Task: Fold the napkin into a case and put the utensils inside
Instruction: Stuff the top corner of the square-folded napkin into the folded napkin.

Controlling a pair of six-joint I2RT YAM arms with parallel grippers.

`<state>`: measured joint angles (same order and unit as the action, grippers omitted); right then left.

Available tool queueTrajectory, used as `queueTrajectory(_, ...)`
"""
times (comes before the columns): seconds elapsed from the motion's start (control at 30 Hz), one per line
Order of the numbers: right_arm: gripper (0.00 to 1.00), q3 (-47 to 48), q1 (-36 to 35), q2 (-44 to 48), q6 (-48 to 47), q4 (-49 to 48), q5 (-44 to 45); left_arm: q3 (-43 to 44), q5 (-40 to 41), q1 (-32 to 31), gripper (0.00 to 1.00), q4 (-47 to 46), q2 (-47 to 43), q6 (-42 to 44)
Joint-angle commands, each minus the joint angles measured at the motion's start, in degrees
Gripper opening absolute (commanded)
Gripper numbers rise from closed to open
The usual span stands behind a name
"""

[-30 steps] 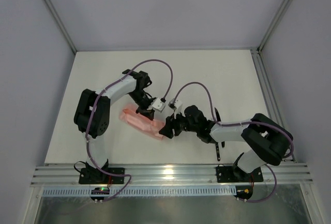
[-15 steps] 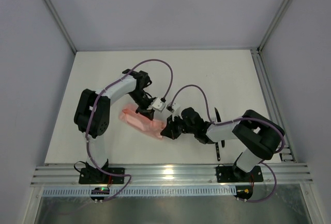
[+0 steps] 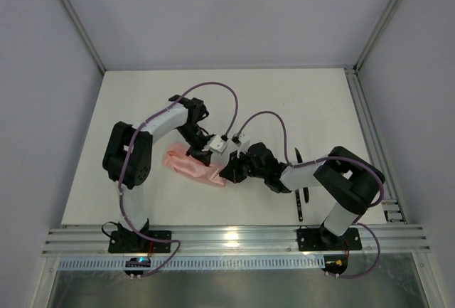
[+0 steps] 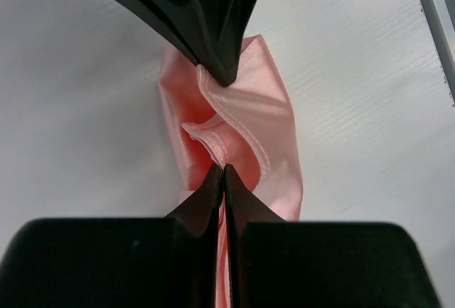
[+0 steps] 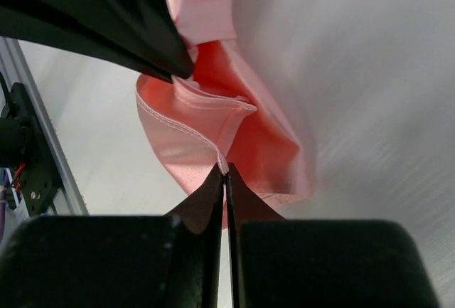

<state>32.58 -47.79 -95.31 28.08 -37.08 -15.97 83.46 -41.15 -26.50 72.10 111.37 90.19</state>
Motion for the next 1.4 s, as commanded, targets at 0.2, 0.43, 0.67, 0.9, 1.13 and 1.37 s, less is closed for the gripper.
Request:
queueTrajectory(0.2, 0.05, 2.14, 1.47, -8.4, 7.6, -8.7, 0.85, 2.32, -2.27, 0.31, 0.0, 4.54, 0.95, 2.09)
queueTrajectory(0.43, 0.28, 2.23, 1.47, -7.62, 8.93, -10.12, 1.72, 2.58, -2.1, 0.22, 0.0, 4.72, 1.83, 2.27)
queueTrajectory(0.67, 0.4, 1.44, 1.47, -2.53, 5.77, -3.36, 7.35, 2.41, -1.39, 0.49, 0.0, 3.14, 2.01, -0.1)
queueTrajectory(0.9, 0.44, 1.44, 1.3, 7.23, -3.19, 7.63, 9.72, 3.55, -0.78, 1.28, 0.0, 2.88, 3.24, -1.68)
queueTrajectory(1.13, 0.47, -2.85, -8.27, 17.16, -10.58, 9.6, 19.18, 4.78, -1.31, 1.28, 0.0, 2.87, 4.2, -3.0)
queueTrajectory(1.37, 0.51, -5.95, -20.23, 14.46, -16.2, -3.78, 26.85, 5.57, -1.31, 1.36, 0.0, 3.93, 4.64, -3.27)
